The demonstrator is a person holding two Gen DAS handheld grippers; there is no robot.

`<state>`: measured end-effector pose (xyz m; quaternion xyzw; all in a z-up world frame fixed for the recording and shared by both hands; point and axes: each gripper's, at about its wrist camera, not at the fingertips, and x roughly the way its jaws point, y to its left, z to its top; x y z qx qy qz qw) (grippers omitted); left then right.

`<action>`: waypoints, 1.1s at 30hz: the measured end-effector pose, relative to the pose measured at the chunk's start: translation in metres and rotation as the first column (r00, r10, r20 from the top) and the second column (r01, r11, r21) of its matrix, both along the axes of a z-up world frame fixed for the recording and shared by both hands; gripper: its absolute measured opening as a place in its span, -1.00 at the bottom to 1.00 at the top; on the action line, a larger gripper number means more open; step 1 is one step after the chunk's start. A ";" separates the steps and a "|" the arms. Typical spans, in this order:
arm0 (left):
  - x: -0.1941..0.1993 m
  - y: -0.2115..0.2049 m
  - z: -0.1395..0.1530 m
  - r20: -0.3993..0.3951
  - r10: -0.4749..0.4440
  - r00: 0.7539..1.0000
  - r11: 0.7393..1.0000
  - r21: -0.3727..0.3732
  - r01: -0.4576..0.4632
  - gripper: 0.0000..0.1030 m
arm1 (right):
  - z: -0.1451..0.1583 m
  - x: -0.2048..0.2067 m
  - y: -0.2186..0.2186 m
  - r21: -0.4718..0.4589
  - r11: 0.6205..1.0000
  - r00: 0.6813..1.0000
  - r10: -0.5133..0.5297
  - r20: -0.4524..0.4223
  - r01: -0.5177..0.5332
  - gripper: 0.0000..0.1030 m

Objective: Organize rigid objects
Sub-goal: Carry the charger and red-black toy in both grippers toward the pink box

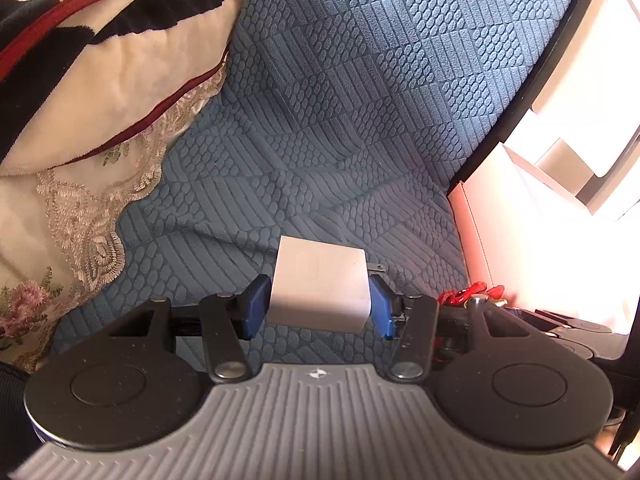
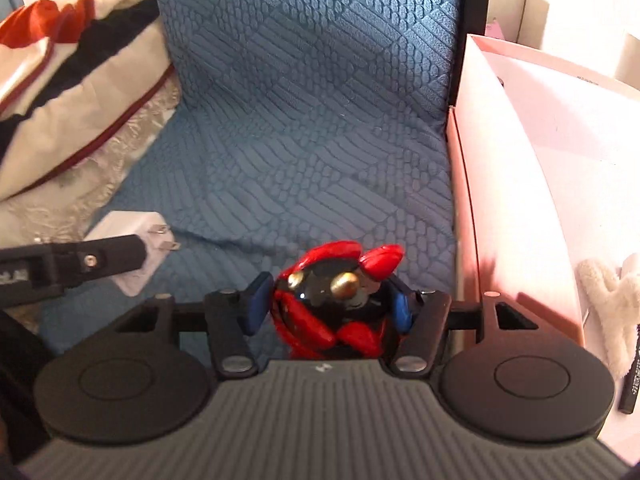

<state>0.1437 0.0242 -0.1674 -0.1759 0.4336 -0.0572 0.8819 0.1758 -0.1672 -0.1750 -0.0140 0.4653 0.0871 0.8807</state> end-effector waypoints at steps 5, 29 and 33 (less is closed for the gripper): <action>0.001 0.003 0.002 0.006 0.000 1.000 1.000 -0.015 0.000 0.13 | 0.006 -0.005 -0.004 0.030 1.000 1.000 -0.005 0.006 0.005 0.20; -0.005 -0.008 0.025 0.076 -0.049 0.996 0.999 0.014 0.048 0.14 | 0.070 -0.050 -0.010 0.132 0.991 0.994 -0.005 0.107 -0.009 0.20; -0.008 -0.012 0.044 0.106 -0.060 0.993 0.998 0.010 0.059 0.13 | 0.086 -0.053 -0.017 0.134 0.991 0.991 -0.001 0.135 -0.017 0.20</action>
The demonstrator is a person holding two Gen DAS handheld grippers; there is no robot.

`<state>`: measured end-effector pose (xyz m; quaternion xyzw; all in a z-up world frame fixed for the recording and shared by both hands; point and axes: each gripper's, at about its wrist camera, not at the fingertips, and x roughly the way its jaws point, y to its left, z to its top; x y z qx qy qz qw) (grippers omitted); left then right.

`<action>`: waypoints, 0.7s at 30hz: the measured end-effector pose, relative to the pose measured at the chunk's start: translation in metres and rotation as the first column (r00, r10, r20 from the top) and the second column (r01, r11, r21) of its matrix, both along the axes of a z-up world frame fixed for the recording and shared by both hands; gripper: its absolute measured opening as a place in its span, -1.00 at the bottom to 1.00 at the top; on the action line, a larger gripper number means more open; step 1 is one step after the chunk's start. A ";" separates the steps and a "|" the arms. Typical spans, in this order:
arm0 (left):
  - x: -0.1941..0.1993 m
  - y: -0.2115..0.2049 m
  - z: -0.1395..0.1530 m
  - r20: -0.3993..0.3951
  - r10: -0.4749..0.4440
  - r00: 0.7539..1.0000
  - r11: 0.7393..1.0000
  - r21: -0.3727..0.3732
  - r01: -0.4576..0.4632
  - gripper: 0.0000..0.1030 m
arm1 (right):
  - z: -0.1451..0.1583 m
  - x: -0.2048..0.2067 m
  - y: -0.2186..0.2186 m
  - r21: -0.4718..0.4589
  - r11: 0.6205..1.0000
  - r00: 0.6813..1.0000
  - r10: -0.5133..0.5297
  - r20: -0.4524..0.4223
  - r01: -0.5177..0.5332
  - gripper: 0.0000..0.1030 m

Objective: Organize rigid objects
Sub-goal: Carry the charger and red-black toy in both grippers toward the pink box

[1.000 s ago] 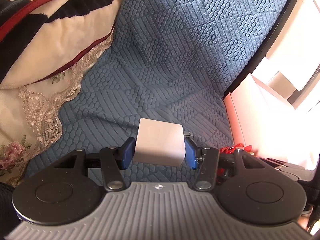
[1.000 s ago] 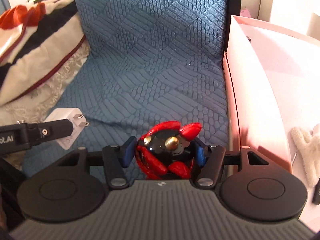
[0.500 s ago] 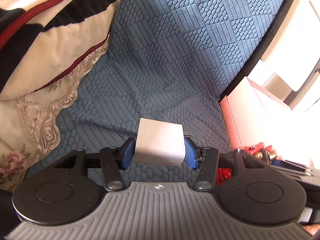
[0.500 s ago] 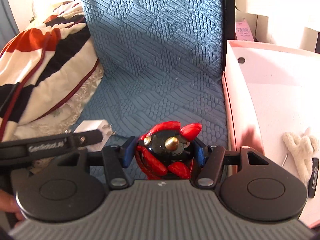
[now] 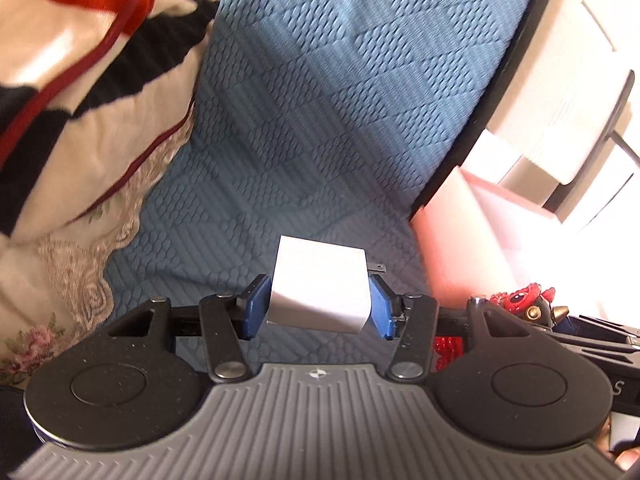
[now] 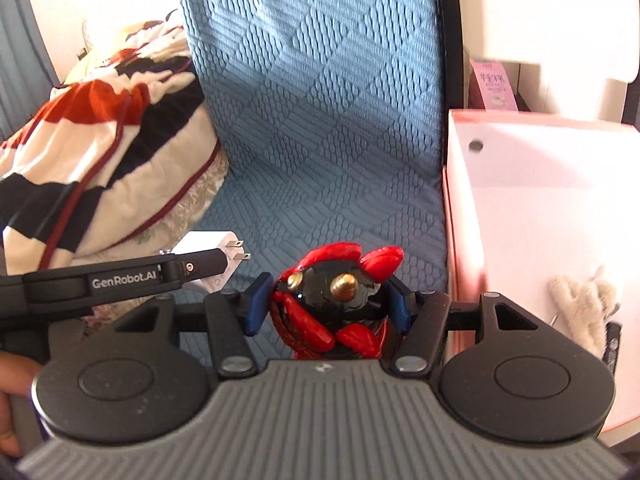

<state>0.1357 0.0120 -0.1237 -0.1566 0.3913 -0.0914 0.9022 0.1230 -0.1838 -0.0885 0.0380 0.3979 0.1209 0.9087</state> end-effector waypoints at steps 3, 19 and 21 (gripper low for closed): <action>-0.005 -0.004 0.020 0.034 0.001 0.999 1.000 -0.004 -0.001 0.14 | 0.014 -0.001 -0.005 -0.004 1.000 1.000 0.010 0.027 -0.009 0.20; -0.005 -0.042 0.106 0.174 -0.033 0.984 0.997 -0.058 0.044 0.13 | 0.087 -0.004 -0.047 -0.004 1.000 0.989 -0.030 0.146 0.031 0.20; -0.003 -0.051 0.113 0.185 -0.046 0.982 0.997 -0.059 0.058 0.13 | 0.096 -0.005 -0.056 -0.002 0.999 0.986 -0.040 0.164 0.041 0.20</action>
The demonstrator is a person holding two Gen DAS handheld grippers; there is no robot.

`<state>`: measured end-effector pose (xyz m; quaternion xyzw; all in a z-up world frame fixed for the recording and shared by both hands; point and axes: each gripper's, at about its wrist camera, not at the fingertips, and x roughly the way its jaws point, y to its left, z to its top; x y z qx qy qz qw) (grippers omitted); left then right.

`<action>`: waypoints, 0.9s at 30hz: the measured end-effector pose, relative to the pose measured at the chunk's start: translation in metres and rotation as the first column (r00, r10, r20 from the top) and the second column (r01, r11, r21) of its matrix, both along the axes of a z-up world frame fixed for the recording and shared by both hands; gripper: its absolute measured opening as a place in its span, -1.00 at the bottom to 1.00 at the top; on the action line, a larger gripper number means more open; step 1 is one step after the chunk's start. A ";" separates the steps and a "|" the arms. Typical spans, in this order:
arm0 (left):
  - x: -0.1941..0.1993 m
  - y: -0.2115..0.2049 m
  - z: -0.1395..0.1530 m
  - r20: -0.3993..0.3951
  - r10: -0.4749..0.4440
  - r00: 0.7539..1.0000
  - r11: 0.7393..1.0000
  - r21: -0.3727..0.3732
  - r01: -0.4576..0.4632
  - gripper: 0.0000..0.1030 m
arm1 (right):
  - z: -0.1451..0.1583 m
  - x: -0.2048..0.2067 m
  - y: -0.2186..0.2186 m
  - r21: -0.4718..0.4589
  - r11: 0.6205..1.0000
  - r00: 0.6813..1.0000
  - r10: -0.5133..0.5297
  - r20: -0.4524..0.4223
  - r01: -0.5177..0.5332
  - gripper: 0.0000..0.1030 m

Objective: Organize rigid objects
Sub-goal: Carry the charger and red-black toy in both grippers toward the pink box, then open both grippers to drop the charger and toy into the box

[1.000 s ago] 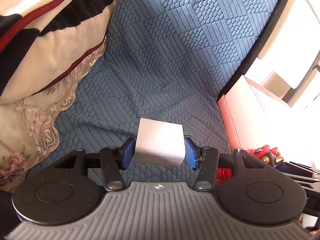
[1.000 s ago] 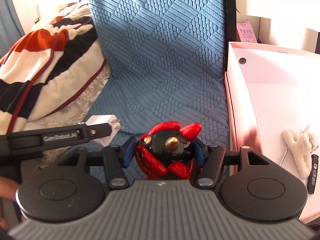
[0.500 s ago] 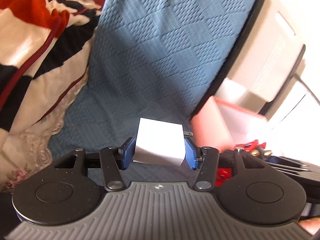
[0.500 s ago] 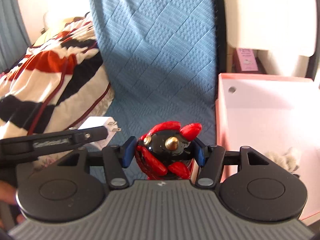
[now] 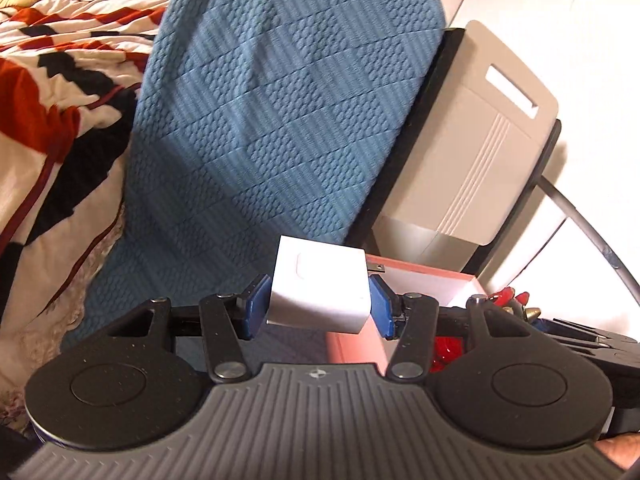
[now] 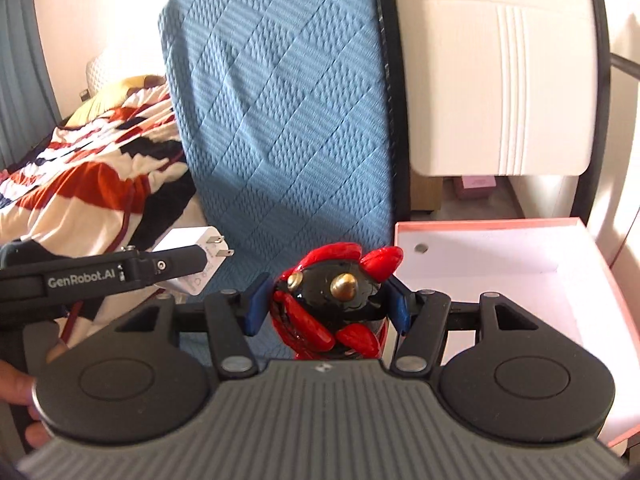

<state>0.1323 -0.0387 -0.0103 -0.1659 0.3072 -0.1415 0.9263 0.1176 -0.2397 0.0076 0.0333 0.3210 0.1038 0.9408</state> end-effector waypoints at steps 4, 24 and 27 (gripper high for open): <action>0.003 -0.025 0.011 0.017 -0.041 0.999 0.999 -0.002 0.041 0.13 | 0.014 -0.003 -0.018 -0.004 1.000 0.999 -0.019 0.030 0.019 0.20; 0.007 -0.154 -0.017 -0.060 -0.215 0.975 0.976 0.008 0.216 0.13 | -0.015 -0.017 -0.135 -0.053 0.981 0.982 -0.188 -0.020 0.186 0.20; 0.006 -0.168 -0.028 -0.084 -0.229 0.970 0.973 0.020 0.232 0.13 | -0.030 -0.019 -0.151 -0.046 0.976 0.976 -0.213 -0.051 0.211 0.20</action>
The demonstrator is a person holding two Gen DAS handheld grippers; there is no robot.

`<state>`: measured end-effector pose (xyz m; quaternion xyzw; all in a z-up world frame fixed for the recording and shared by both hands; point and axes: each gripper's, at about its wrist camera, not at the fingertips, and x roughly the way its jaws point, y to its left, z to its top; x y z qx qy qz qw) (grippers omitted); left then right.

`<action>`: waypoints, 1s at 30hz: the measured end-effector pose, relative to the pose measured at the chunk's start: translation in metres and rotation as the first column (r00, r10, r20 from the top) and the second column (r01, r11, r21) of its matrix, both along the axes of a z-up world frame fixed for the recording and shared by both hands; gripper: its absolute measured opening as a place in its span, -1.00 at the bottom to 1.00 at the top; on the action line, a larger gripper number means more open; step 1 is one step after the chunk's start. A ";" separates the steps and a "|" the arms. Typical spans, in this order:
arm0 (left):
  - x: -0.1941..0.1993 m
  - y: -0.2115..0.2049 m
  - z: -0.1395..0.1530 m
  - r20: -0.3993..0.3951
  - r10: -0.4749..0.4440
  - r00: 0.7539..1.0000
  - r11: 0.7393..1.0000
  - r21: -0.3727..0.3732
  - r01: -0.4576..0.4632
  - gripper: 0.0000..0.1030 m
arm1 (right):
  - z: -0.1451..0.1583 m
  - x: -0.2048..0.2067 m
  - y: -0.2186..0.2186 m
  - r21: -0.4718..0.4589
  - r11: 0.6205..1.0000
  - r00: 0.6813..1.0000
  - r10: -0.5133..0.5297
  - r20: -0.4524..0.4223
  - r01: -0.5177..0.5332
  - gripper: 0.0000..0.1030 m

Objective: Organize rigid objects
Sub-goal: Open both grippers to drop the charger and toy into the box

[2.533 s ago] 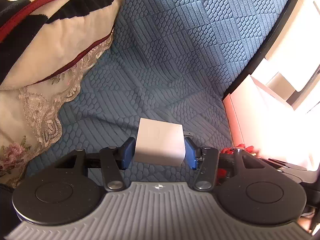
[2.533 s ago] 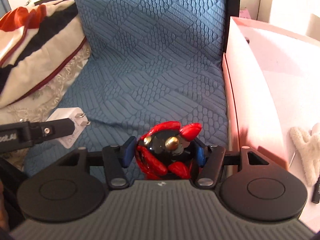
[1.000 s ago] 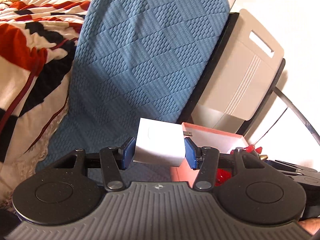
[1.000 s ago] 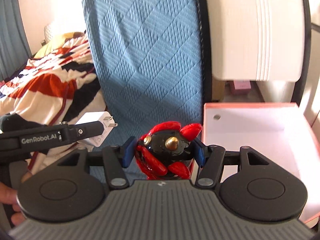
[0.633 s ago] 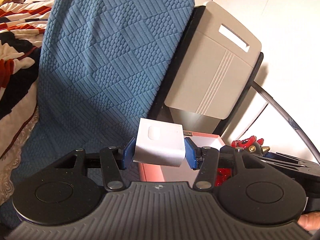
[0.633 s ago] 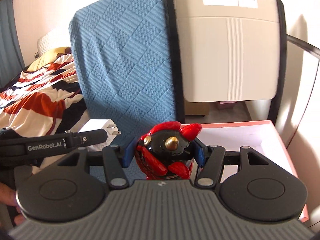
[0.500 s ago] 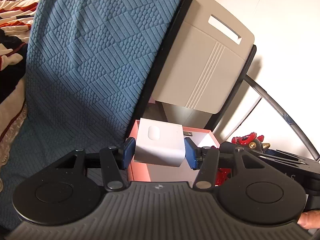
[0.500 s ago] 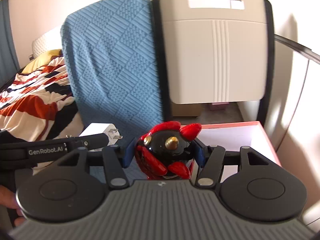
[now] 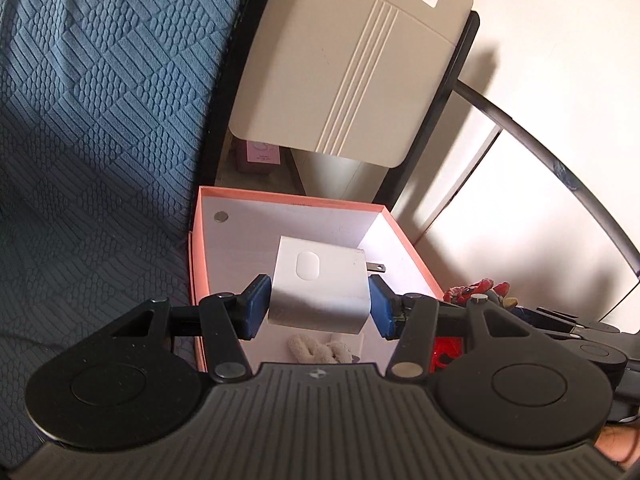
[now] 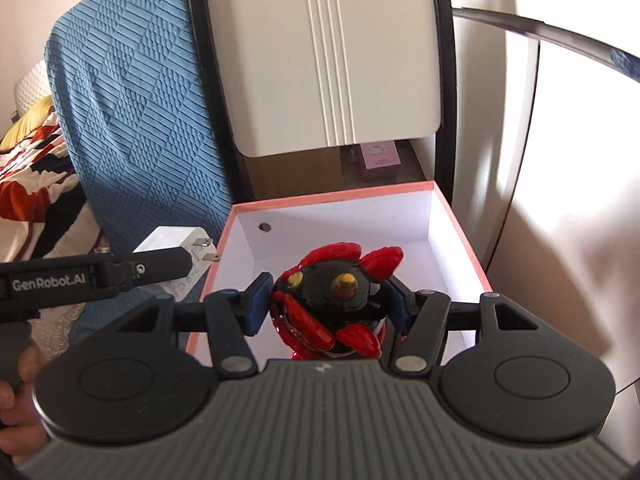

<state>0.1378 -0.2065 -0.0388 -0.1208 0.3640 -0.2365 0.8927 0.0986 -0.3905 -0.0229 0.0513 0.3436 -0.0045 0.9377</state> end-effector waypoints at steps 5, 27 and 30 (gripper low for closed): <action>-0.001 -0.018 -0.023 -0.044 -0.020 0.999 0.999 0.029 0.021 0.14 | -0.028 -0.004 -0.020 0.003 0.999 0.997 -0.043 -0.058 0.043 0.20; -0.001 -0.031 -0.050 -0.109 -0.067 0.992 0.993 0.093 0.077 0.12 | -0.080 -0.003 -0.035 -0.003 0.997 0.980 -0.075 -0.183 0.076 0.35; -0.008 -0.025 -0.033 -0.067 -0.067 0.995 0.994 0.087 0.073 0.12 | -0.063 -0.003 -0.032 0.001 0.998 0.986 -0.069 -0.150 0.070 0.35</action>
